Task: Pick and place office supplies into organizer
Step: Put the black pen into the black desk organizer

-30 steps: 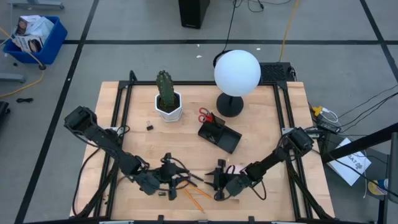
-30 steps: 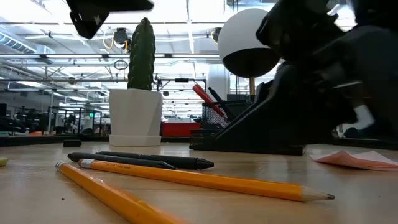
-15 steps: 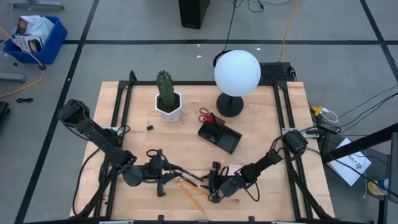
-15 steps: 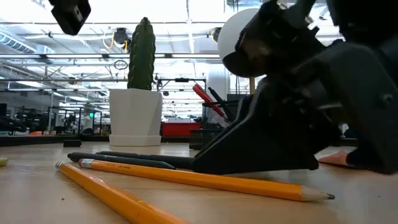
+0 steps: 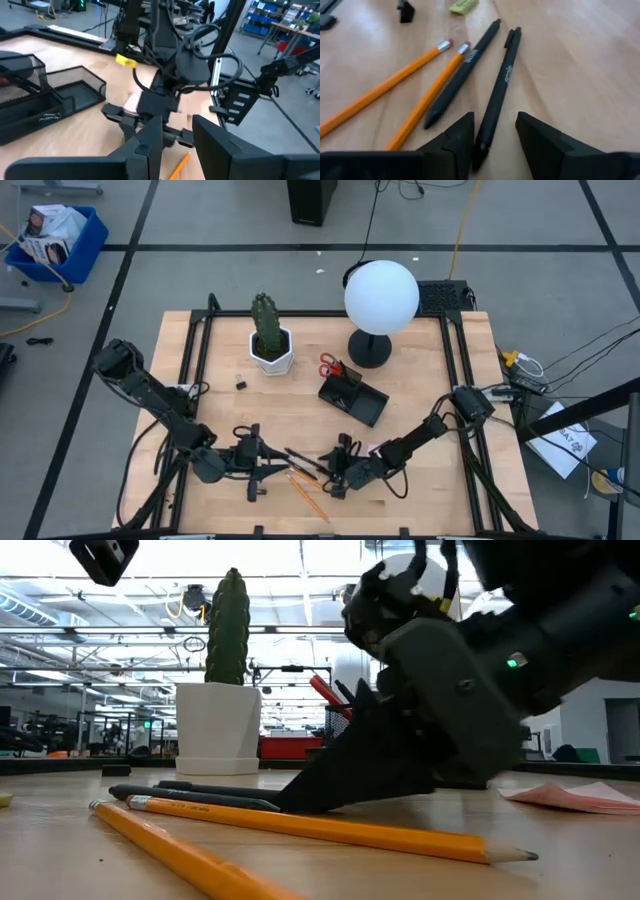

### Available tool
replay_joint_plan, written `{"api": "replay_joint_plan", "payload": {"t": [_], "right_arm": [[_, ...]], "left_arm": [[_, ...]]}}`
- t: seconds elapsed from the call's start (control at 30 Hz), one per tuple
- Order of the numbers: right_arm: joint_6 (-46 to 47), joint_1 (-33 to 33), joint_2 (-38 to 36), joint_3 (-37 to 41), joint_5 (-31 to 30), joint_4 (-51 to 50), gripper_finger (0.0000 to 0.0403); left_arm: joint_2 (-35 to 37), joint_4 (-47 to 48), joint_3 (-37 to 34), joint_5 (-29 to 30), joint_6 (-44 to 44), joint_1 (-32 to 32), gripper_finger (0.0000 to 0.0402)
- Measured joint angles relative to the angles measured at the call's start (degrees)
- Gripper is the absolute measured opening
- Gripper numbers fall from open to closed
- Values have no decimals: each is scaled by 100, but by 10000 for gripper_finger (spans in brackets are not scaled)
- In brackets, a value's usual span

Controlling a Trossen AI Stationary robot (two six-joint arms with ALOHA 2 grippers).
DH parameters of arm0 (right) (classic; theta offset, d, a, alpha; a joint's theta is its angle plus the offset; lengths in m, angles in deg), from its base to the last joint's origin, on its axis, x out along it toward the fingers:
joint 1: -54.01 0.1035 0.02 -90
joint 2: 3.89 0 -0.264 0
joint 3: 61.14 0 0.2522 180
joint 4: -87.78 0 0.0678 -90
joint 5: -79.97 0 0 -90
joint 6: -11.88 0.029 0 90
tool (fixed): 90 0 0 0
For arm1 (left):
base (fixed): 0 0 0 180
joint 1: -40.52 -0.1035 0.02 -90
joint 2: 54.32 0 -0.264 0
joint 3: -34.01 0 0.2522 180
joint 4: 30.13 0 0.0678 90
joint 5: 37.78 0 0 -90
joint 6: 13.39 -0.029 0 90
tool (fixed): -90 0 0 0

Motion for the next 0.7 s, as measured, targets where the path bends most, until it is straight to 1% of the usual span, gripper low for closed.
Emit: {"api": "replay_joint_plan", "payload": {"t": [0.1,0.2,0.33,0.37,0.43,0.6,0.7], "right_arm": [[14,-64,0,93,59,-12,123],[16,-82,2,107,81,-30,90],[8,-86,0,113,168,23,30],[-10,-86,0,113,235,53,23],[-54,-88,1,113,315,161,23],[-33,-87,-103,118,414,121,26],[-199,-19,-265,122,438,72,23]], "left_arm": [[-4,229,0,-36,324,-68,113],[-6,321,0,-201,726,-193,113],[-6,320,0,-555,756,-396,113],[-6,321,0,-698,758,-442,113],[-6,324,0,-1014,773,-521,113],[-6,20,2,-1120,665,-788,113],[-6,25,7,-1305,667,-909,113]]}}
